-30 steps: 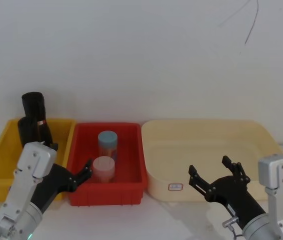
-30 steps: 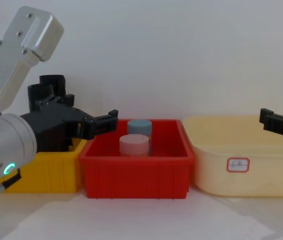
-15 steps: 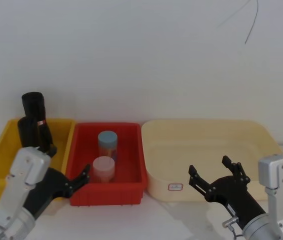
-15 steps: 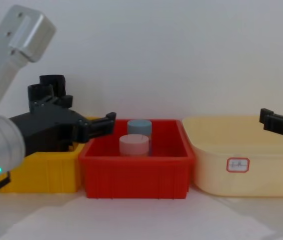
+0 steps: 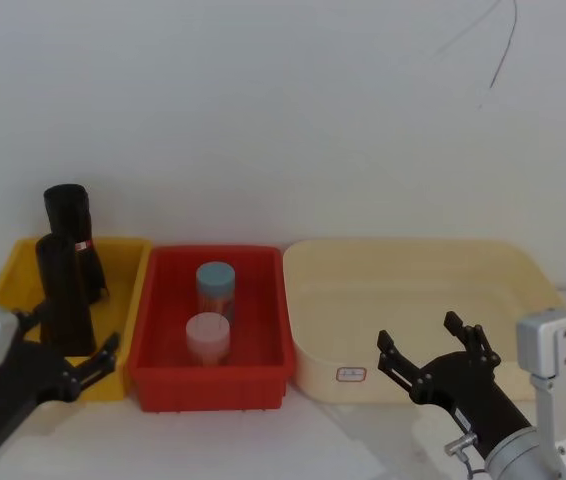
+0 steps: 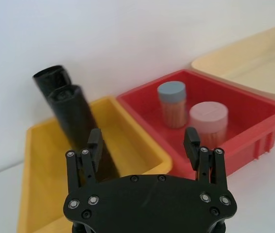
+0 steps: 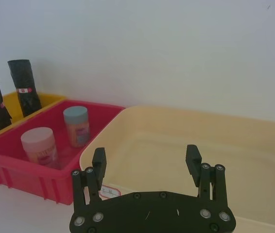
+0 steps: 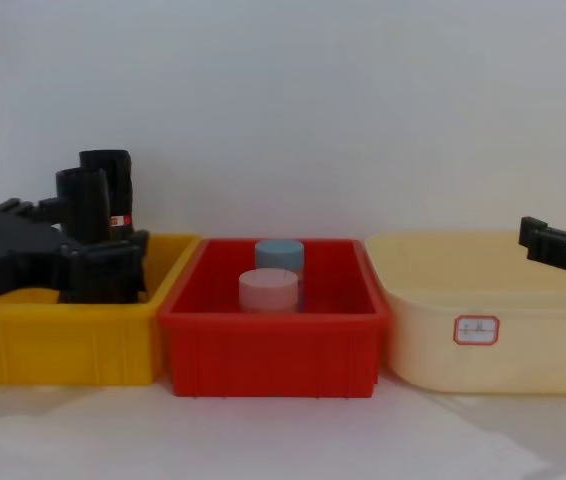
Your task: Pick up the garbage bag with the one hand and transfer it to the other hand.
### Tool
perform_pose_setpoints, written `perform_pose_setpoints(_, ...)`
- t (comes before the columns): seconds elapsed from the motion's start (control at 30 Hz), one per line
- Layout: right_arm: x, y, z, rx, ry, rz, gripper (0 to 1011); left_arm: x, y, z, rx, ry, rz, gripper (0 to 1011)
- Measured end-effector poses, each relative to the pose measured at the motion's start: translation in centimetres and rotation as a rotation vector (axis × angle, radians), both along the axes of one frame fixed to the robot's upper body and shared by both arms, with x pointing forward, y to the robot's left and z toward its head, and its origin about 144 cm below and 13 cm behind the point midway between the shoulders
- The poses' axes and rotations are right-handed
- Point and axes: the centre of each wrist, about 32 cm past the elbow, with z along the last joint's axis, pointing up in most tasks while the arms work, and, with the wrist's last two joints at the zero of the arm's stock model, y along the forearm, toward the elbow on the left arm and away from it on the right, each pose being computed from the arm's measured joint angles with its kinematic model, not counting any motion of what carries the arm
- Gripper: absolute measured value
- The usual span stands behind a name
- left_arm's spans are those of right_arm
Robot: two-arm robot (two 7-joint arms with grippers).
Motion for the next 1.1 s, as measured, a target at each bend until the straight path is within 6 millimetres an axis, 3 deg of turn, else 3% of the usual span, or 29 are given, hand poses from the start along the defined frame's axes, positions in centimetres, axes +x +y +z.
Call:
perform_pose_setpoints(0.5, 0.0, 0.0, 0.0, 0.000, 0.000, 0.000, 1000, 3.0, 3.3, 1.3, -0.062, 0.106, 0.059, 1001)
perform_pose_setpoints(1.1, 0.0, 0.0, 0.0, 0.000, 0.000, 0.000, 1000, 6.3, 3.2, 2.4, -0.100, 0.147, 0.099, 1001)
